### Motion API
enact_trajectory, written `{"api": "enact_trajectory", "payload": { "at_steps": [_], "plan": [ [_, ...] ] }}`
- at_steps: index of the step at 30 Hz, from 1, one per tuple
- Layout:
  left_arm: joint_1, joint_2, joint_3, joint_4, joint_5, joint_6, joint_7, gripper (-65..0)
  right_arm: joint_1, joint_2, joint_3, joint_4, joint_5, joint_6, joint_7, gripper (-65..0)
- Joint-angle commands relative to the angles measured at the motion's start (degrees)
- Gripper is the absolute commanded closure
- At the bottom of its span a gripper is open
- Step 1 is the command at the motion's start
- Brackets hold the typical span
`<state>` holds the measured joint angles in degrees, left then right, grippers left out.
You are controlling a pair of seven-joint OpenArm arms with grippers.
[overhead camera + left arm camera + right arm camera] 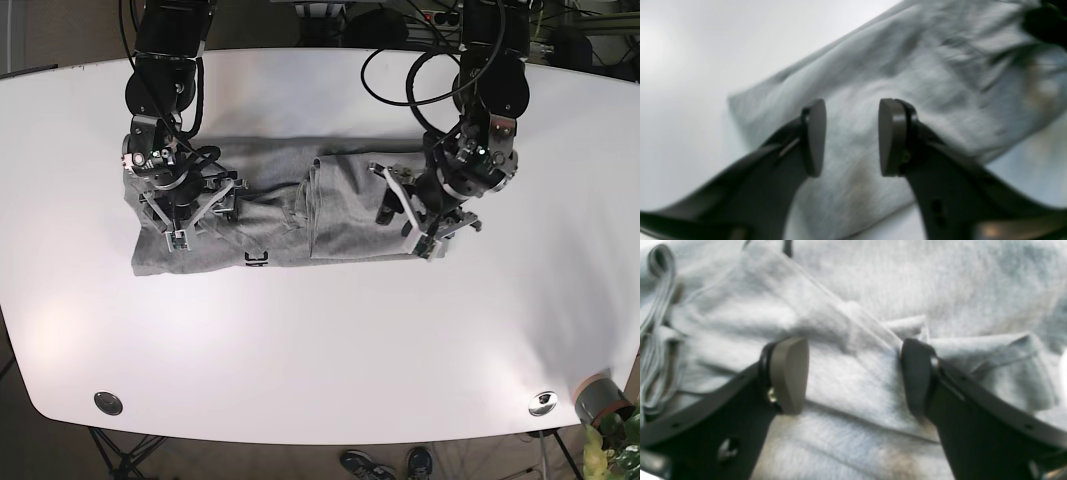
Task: Fold the T-shirt properly
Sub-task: 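Lay the folded end down with the left gripper and release, then grasp both ends of the folded strip with both grippers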
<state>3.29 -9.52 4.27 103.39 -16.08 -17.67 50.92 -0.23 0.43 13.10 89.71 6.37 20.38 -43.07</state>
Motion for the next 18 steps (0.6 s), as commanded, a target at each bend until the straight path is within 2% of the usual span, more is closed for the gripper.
{"api": "enact_trajectory", "payload": {
  "at_steps": [1, 3, 4, 5, 8, 10, 15, 18],
  "plan": [
    [0.71, -0.37, -2.03, -0.32, -0.58, -0.22, -4.19, -15.3, 1.15, -0.82, 0.57, 4.75, 0.62, 0.15, 0.65, -41.5],
    [1.68, -0.37, -3.88, -1.11, -0.67, -0.39, -6.12, -11.4, 1.24, -1.09, 1.62, 6.33, 0.79, 0.32, -0.4, -41.5],
    [2.21, -0.64, -4.84, -1.64, -0.67, -0.66, -7.0, -9.0, 1.68, -1.17, 2.33, 7.12, 1.5, 1.11, -1.19, -41.5],
    [2.47, -0.99, -5.9, -2.25, -0.67, -1.89, -7.53, -6.1, 2.47, -1.17, 3.47, 7.91, 3.52, 2.43, -2.25, -41.5],
    [2.64, -0.9, -7.75, -3.66, -0.76, -6.37, -7.71, -0.7, 3.35, -0.82, 8.04, 8.27, 8.97, 3.93, -5.15, -41.7],
    [2.56, -0.81, -9.68, -5.15, -0.76, -9.63, -7.71, 0.0, 4.67, 0.41, 12.26, 8.18, 13.45, 4.72, -7.44, -41.7],
    [2.29, -0.81, -12.93, -8.32, -0.5, -14.2, -7.88, 0.0, 5.99, 4.36, 18.33, 6.16, 23.65, 5.68, -12.27, -42.0],
    [2.29, -0.99, -12.93, -9.81, -0.41, -15.08, -7.97, 0.0, 7.04, 7.62, 20.96, 2.82, 29.28, 5.68, -13.68, -48.2]
  ]
}}
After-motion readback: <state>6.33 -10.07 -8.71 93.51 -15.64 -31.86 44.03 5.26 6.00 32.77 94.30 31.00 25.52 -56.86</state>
